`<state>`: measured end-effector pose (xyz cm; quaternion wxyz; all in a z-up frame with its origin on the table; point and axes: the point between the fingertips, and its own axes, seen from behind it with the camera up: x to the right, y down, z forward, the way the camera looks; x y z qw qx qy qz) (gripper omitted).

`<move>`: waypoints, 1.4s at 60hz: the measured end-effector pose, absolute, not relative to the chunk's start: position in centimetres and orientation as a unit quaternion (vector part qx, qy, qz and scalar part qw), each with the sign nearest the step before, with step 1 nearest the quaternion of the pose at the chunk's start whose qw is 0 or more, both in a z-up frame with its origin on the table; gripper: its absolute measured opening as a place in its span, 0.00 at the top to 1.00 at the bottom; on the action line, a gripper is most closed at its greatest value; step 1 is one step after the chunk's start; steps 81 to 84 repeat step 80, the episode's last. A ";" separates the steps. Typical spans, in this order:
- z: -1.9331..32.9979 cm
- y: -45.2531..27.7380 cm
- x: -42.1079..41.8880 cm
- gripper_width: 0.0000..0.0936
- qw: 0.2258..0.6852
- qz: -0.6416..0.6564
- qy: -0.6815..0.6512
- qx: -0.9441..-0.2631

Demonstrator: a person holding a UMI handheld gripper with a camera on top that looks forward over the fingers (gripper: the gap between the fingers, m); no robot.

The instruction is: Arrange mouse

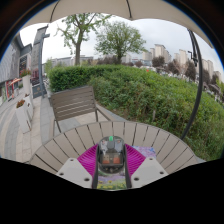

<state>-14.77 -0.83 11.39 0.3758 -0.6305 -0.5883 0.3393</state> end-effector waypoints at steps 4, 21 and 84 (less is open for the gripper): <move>7.9 1.5 -16.8 0.60 0.349 0.336 -0.596 -0.640; -1.5 4.3 -16.1 0.47 0.280 0.323 -0.632 -0.647; 9.4 6.0 15.2 0.10 0.213 0.254 -0.670 -0.664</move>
